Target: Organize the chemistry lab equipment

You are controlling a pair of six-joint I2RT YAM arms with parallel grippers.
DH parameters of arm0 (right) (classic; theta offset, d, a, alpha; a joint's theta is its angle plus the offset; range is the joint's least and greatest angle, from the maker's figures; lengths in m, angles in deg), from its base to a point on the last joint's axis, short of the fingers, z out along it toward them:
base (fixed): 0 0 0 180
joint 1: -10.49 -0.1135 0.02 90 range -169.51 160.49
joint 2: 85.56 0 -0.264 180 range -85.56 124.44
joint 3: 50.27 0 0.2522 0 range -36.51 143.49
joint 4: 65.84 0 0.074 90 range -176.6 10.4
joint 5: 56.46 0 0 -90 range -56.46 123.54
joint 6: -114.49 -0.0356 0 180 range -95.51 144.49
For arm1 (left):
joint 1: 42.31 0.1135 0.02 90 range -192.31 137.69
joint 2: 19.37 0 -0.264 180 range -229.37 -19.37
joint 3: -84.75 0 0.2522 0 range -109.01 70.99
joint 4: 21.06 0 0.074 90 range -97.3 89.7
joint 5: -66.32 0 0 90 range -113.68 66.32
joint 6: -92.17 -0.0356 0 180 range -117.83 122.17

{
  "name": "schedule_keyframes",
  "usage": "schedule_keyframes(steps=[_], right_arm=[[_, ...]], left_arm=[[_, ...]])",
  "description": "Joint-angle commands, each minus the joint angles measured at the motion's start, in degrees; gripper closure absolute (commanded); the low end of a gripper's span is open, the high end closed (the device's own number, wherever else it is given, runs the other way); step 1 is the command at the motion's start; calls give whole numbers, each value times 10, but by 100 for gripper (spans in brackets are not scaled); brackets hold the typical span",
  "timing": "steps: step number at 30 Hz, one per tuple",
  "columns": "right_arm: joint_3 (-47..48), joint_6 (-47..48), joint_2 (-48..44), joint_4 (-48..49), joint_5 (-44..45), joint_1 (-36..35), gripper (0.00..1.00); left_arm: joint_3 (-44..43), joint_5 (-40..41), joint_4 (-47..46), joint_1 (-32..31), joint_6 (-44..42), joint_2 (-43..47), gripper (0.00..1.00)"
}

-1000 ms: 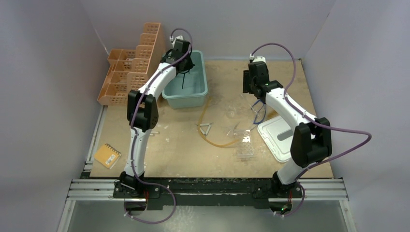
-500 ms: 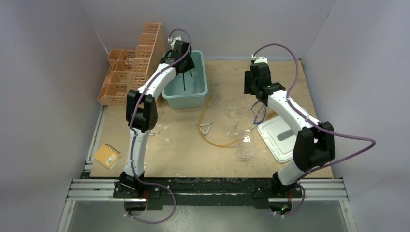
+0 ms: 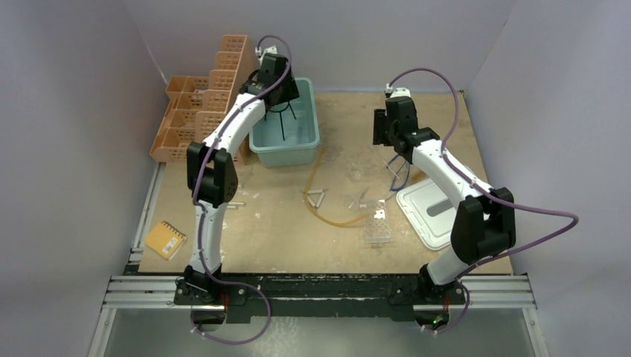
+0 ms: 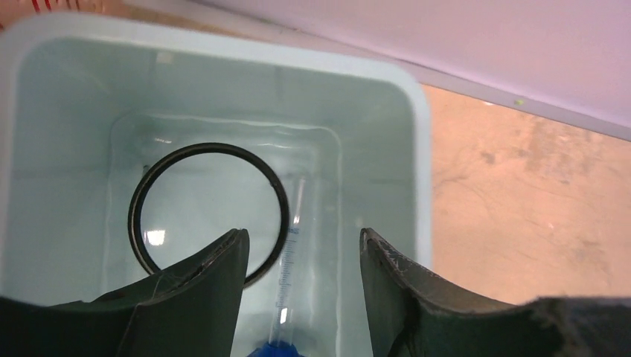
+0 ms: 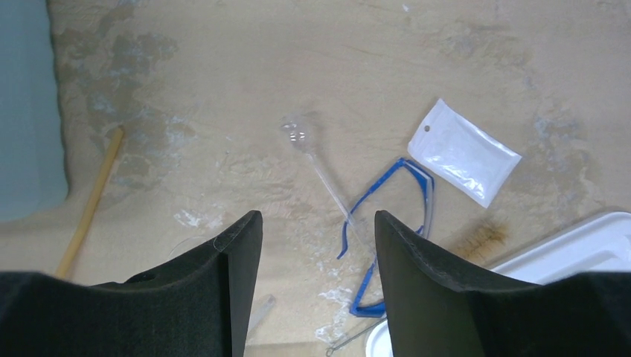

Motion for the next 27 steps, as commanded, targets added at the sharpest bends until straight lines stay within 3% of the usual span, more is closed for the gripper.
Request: schedule_keyframes(steps=[1, 10, 16, 23, 27], right_arm=[[13, -20, -21, 1, -48, -3, 40], [52, -57, 14, -89, -34, 2, 40], [70, -40, 85, -122, -113, 54, 53], [150, 50, 193, -150, -169, 69, 51], [203, 65, 247, -180, -158, 69, 51]], left_arm=[[-7, -54, -17, -2, -51, 101, 44], [187, -112, -39, -65, -139, 273, 42], [344, -193, -98, -77, -145, 385, 40], [390, -208, -120, -77, -109, 415, 38], [390, -215, -127, -77, -99, 410, 37]])
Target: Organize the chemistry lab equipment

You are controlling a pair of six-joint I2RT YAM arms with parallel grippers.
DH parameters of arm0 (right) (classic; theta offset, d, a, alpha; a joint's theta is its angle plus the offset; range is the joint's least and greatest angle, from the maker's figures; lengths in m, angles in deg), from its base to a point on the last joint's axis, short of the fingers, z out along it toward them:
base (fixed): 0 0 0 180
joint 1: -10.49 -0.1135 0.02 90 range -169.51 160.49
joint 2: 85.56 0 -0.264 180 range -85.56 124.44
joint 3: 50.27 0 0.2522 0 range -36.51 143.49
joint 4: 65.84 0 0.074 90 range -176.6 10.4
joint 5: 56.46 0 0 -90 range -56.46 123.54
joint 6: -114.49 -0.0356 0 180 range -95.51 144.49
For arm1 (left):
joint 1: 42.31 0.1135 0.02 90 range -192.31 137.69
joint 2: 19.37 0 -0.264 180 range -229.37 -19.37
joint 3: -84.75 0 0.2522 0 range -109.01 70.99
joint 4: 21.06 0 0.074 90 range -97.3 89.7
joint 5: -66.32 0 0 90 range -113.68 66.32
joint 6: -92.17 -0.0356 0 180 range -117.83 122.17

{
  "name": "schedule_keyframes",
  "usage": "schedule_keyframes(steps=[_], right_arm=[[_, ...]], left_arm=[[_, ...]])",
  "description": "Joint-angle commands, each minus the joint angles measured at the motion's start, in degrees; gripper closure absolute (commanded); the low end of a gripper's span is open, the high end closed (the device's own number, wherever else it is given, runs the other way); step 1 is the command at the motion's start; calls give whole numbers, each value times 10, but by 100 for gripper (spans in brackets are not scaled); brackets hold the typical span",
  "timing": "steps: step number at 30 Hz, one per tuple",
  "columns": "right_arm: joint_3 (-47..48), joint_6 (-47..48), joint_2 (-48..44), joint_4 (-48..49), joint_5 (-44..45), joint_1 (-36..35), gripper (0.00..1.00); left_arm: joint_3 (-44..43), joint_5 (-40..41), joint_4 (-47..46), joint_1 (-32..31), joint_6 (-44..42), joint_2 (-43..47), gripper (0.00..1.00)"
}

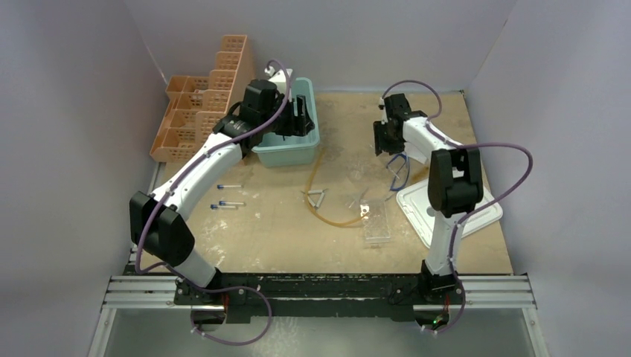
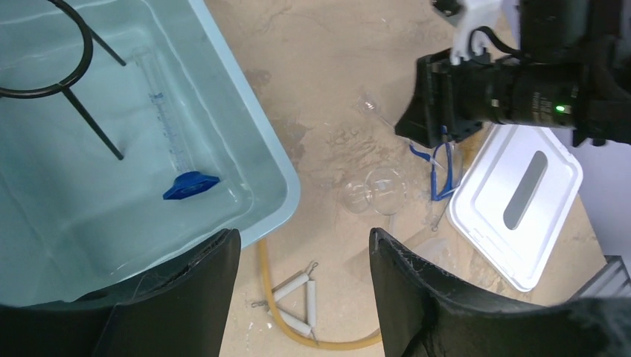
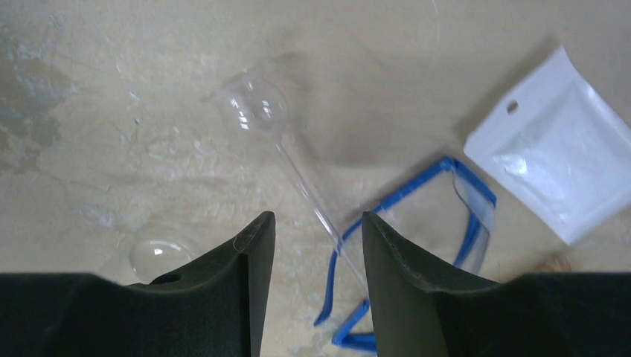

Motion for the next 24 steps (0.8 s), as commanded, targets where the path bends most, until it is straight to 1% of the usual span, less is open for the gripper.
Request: schedule_keyframes(steps=[1, 5, 8, 15, 20, 22, 24], right_arm=[[66, 45, 23, -31, -14, -6, 52], [69, 67, 39, -20, -14, -6, 54], [83, 91, 63, -30, -4, -6, 56], [98, 113, 87, -34, -1, -8, 62], [81, 160, 87, -24, -30, -7, 66], [81, 163, 90, -25, -29, -7, 71], [85, 164, 89, -25, -26, -8, 81]], left_arm=[[-3, -22, -53, 2, 16, 18, 36], [-9, -21, -55, 2, 15, 12, 35], [-12, -23, -56, 2, 10, 7, 35], [-14, -23, -61, 2, 4, 1, 35], [-16, -23, -64, 2, -4, -3, 34], [-17, -22, -67, 2, -3, -3, 34], [-18, -23, -69, 2, -1, -4, 34]])
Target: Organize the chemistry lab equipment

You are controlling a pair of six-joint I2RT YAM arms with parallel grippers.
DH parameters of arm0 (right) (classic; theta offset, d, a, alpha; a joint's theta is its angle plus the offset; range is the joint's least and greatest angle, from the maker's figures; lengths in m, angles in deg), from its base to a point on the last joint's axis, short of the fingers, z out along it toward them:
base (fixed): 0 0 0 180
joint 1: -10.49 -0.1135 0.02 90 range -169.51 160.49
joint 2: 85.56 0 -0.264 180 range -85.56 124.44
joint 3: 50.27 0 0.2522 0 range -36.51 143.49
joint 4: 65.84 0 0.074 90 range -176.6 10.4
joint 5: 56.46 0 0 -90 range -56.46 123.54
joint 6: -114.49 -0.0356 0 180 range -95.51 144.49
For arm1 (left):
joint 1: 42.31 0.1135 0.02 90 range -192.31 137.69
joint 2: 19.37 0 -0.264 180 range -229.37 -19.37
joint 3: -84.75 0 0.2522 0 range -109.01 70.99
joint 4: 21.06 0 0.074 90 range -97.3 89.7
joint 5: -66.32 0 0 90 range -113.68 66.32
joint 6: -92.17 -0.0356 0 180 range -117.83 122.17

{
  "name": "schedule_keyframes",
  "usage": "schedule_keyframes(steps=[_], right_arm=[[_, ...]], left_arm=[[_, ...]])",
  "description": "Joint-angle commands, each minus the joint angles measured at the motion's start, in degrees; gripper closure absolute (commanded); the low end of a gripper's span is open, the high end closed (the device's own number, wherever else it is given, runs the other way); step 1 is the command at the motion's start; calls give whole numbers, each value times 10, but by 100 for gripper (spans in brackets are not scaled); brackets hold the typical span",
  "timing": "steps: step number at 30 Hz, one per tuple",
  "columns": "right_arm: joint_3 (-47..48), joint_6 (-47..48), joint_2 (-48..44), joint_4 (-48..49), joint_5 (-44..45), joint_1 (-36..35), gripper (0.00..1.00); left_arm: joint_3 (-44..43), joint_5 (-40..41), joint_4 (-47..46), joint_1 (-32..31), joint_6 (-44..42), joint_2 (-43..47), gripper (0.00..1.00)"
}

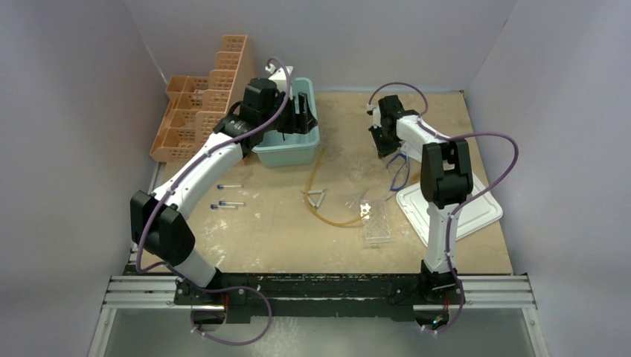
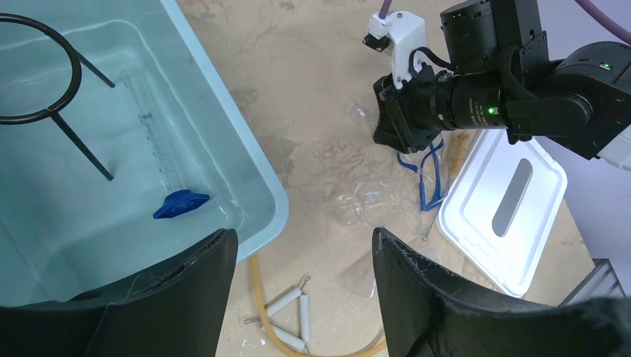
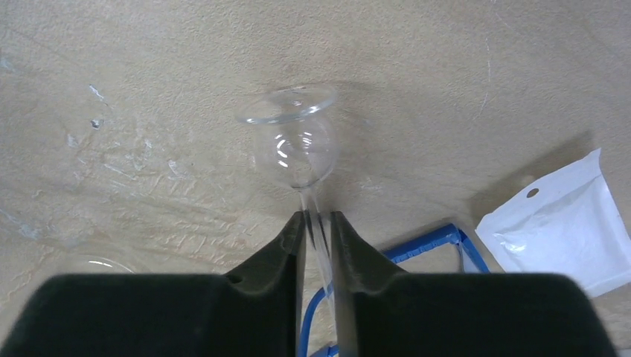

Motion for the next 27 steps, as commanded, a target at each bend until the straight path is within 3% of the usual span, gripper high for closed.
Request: schedule_keyframes(steps=[1, 7, 13, 16, 20, 27], right_arm=[[11, 27, -11, -3, -9, -3, 87], [11, 26, -76, 19, -6, -10, 94], [-10, 12, -169, 55, -14, -10, 95], [-16, -20, -207, 76, -66, -10, 95], [-20, -118, -251, 122, -156, -10, 94], [-83, -355, -311, 300, -298, -10, 94]], left_arm=[[-18, -7, -37, 2, -4, -2, 34], [-20, -7, -44, 2, 1, -2, 33], [-17, -33, -73, 2, 30, -8, 33], [-7, -52, -105, 2, 61, -11, 33], [16, -80, -173, 1, 139, -19, 33], [33, -124, -291, -24, 226, -48, 33]])
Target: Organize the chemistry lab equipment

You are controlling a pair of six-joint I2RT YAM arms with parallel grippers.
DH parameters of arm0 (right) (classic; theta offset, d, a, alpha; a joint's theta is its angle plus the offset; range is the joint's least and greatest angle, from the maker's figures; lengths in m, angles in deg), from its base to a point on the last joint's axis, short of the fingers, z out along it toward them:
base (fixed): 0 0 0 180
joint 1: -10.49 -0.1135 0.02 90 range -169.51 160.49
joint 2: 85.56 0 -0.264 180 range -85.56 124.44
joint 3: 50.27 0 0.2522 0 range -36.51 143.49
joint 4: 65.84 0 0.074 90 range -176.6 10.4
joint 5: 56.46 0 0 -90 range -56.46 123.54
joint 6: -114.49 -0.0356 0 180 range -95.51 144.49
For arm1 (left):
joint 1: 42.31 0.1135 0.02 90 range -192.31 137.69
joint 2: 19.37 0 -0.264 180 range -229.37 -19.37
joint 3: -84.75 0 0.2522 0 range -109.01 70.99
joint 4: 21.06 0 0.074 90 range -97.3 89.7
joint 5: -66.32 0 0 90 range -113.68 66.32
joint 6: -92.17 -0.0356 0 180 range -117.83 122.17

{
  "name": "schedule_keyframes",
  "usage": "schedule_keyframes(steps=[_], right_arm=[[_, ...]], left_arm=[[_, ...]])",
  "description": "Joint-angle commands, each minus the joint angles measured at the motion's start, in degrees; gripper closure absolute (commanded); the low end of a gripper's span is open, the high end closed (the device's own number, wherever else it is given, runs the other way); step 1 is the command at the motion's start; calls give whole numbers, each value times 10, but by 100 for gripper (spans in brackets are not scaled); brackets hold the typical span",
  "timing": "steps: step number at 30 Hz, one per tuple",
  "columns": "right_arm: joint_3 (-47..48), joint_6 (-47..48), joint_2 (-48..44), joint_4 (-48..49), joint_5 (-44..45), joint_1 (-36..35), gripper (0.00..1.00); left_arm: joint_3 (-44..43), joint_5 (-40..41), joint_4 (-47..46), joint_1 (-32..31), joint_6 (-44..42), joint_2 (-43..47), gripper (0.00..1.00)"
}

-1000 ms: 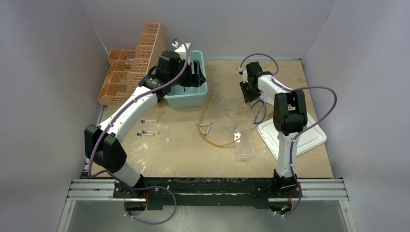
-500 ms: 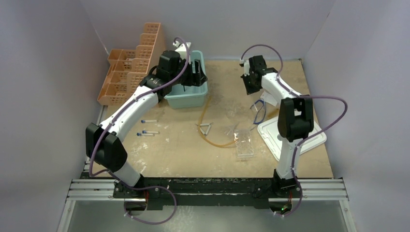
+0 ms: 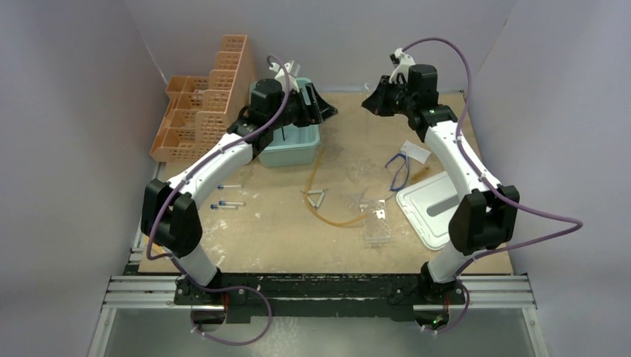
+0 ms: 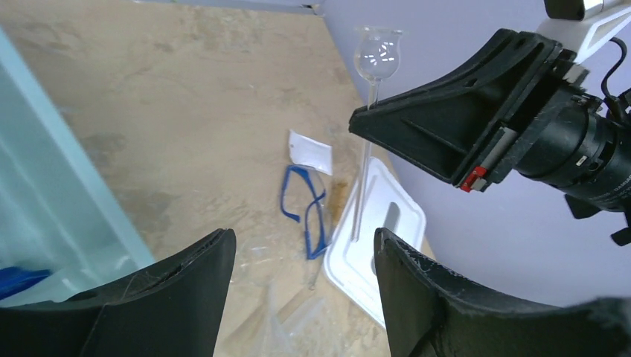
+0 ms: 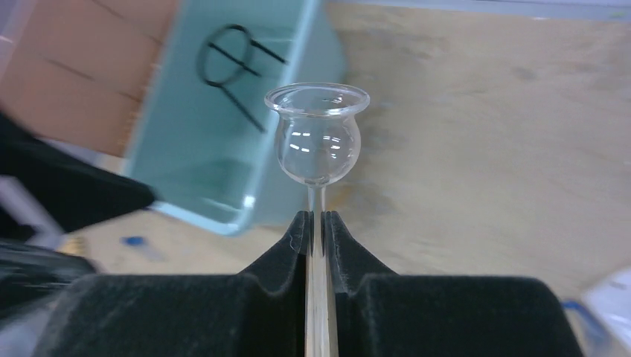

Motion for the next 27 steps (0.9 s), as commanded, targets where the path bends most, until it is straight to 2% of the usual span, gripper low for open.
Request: schedule_keyframes(steps=[1, 5, 9, 15, 25, 27], right_arm=[[-37, -190, -32, 157, -122, -4, 94], [-57, -275, -31, 229, -174, -4, 94], [-58, -308, -27, 261, -202, -5, 94], [-60, -343, -18, 292, -239, -4, 94], [-69, -354, -11, 296, -258, -4, 95], [-68, -355, -10, 297, -258, -4, 95]], left_arm=[[3, -41, -108, -22, 67, -15, 33], [2, -42, -113, -28, 80, -25, 33], [3, -51, -127, -29, 98, -35, 36], [-1, -60, -134, -31, 116, -50, 53], [-9, -115, -180, -37, 116, -62, 61], [-13, -116, -177, -37, 111, -64, 68]])
